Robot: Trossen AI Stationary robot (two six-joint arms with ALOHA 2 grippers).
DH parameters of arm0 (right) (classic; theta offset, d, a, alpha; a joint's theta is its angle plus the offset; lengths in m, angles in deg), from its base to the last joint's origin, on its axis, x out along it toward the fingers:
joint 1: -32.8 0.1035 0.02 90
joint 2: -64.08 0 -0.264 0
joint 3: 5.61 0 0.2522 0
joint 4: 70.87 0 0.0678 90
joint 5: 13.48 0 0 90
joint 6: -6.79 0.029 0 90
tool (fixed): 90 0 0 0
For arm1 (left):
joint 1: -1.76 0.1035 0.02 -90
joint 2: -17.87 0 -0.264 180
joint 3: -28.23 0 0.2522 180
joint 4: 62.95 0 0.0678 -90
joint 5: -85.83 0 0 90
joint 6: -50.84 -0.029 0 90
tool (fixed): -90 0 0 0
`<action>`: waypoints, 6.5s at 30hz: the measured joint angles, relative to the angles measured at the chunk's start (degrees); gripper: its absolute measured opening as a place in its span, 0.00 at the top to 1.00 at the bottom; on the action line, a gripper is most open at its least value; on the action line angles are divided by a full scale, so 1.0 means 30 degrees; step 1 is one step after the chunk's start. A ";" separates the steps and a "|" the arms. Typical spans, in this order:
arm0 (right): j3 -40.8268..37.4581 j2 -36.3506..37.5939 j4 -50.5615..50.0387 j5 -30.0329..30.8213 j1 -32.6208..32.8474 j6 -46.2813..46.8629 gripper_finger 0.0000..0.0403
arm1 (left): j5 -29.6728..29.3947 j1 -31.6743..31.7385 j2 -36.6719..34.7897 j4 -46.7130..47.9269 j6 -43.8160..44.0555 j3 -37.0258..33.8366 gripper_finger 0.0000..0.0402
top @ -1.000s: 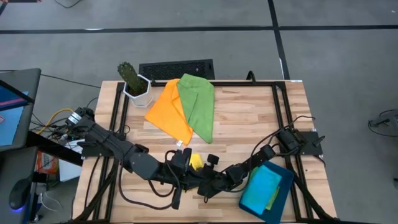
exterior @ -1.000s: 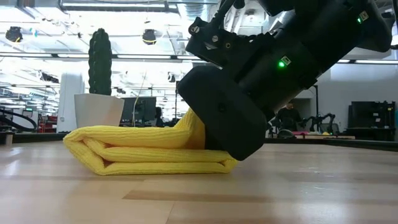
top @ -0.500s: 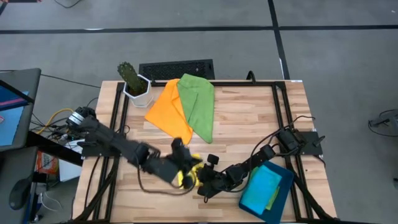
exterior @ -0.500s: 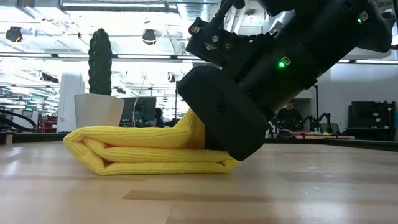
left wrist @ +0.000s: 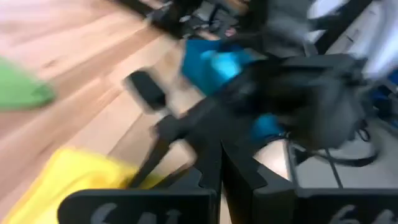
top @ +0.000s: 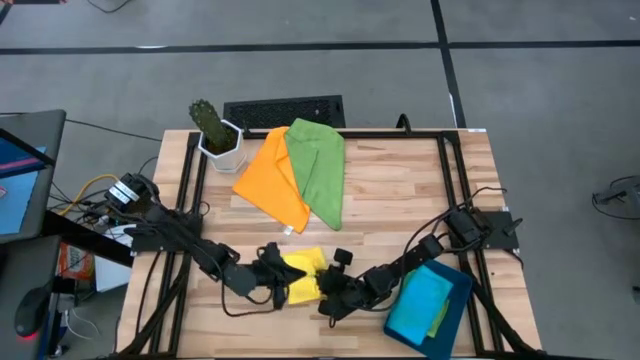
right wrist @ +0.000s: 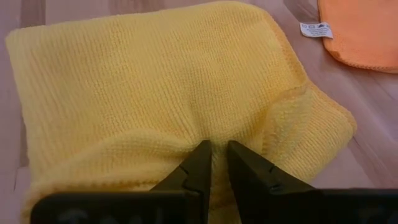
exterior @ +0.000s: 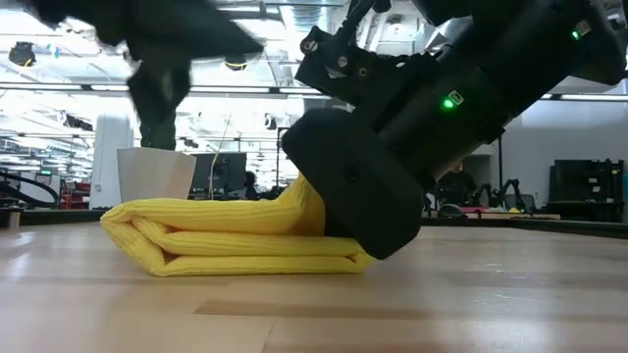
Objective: Fold microfiber towels
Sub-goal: Fold the yellow microfiber towel
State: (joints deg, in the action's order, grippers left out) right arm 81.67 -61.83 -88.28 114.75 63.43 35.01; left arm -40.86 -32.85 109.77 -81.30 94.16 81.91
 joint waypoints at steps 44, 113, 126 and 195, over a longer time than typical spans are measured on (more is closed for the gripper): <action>-0.0022 0.3841 -0.8804 0.5781 0.1632 0.3625 0.80 | 0.2154 0.0934 0.6564 0.2545 0.2778 0.1868 1.00; -0.4036 0.2215 -0.1486 0.4201 0.2274 0.7419 0.95 | 0.1201 0.0514 0.5116 0.1398 0.0411 0.1855 1.00; -0.4080 0.2806 -0.1340 0.5655 0.2206 0.6929 0.95 | 0.0296 0.0393 0.8341 0.0068 0.0853 0.2744 1.00; -0.4766 0.2246 0.7332 0.4625 0.1780 -0.0592 0.95 | -0.3863 0.1239 0.6244 0.5228 0.0687 0.0855 1.00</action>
State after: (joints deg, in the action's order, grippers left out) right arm 67.37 -55.09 -66.28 128.63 68.77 33.23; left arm -52.45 -29.14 128.50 -65.62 96.23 84.47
